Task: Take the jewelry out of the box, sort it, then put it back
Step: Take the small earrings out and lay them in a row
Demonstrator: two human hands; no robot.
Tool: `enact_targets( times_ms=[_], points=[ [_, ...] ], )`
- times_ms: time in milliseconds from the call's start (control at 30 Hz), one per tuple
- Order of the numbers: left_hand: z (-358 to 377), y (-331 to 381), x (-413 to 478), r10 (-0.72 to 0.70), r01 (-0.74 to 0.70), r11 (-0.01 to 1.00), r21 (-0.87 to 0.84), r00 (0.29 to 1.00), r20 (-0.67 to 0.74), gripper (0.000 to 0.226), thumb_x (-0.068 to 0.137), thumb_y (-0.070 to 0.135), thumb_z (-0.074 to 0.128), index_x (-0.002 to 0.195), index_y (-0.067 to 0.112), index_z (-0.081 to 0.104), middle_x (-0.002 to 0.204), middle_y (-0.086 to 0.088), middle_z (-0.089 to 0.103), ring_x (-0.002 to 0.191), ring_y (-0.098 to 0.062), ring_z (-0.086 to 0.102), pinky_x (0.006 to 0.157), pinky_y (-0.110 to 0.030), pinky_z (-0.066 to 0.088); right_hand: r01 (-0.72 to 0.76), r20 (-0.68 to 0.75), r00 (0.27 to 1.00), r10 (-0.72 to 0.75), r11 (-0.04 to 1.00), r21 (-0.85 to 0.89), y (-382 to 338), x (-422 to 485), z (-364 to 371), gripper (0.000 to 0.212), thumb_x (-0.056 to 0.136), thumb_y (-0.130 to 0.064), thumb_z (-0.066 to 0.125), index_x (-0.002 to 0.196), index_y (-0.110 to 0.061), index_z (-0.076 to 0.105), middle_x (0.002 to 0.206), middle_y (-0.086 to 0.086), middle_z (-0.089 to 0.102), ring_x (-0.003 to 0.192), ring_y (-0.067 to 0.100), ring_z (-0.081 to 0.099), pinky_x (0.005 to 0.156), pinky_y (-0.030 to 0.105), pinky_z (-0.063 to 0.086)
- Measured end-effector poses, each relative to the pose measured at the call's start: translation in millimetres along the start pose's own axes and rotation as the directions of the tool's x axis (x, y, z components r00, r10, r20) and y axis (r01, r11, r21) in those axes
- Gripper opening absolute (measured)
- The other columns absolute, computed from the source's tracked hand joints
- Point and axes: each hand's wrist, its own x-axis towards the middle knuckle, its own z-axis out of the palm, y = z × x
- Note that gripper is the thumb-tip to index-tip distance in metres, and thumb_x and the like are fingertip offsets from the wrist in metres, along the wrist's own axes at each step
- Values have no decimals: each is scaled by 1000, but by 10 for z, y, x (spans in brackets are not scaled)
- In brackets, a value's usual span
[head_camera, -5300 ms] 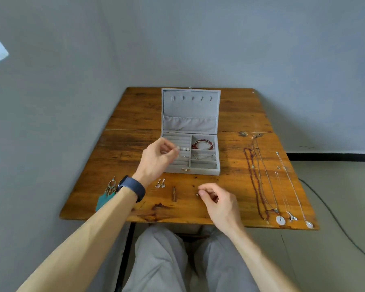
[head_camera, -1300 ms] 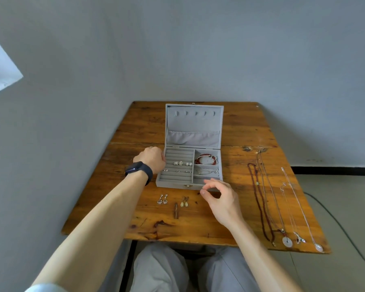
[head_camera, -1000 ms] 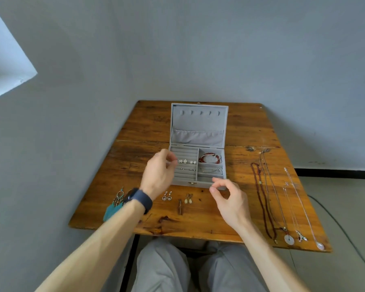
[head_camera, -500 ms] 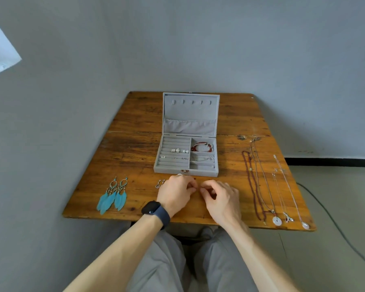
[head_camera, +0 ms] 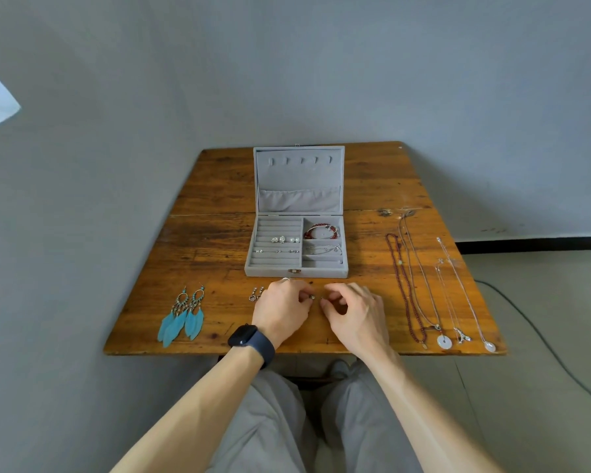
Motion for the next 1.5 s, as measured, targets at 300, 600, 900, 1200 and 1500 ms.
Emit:
enact_targets(
  times_ms=[300, 600, 900, 1200, 1500],
  points=[
    [-3, 9, 29, 30, -31, 999, 33, 999, 15, 20, 98, 28, 60, 113, 29, 72, 109, 6, 70, 97, -12, 65, 82, -28, 57, 1, 1, 1000, -1, 999, -33, -11, 1, 8, 11, 90, -39, 68, 99, -33, 70, 98, -16, 62, 92, 7, 56, 85, 33, 40],
    [-15, 18, 21, 26, -27, 999, 29, 999, 31, 23, 98, 28, 58, 117, 31, 71, 112, 6, 70, 99, -12, 66, 85, -32, 58, -6, 8, 1000, 6, 1000, -8, -14, -15, -28, 20, 89, -38, 69, 108, -32, 72, 99, -16, 63, 93, 7, 58, 86, 31, 40],
    [-223, -70, 27, 54, -56, 998, -39, 997, -47, 26, 95, 32, 59, 119, 36, 65, 106, 12, 68, 97, -8, 65, 80, -31, 58, -57, 68, 996, 51, 994, 92, -72, -5, -112, 17, 88, -39, 69, 104, -37, 71, 95, -27, 60, 90, -3, 57, 91, 38, 47],
    [-471, -689, 609, -68, 89, 991, 105, 981, -182, 63, 101, 51, 42, 156, 26, 25, 162, 0, 27, 148, -20, 25, 118, -41, 30, 40, 82, 995, -55, 985, 165, -305, 553, -53, 14, 93, -34, 64, 106, -37, 69, 101, -28, 61, 99, -4, 57, 81, 13, 47],
    [-176, -818, 866, -26, 32, 996, 87, 997, -66, 62, 105, 53, 14, 160, 28, -1, 160, 17, -20, 152, -7, -6, 122, -38, 2, 152, 153, 981, -119, 962, -227, -519, 1438, 338, 36, 96, -49, 54, 125, -33, 67, 119, -7, 62, 109, 15, 48, 87, 30, 46]
  ],
)
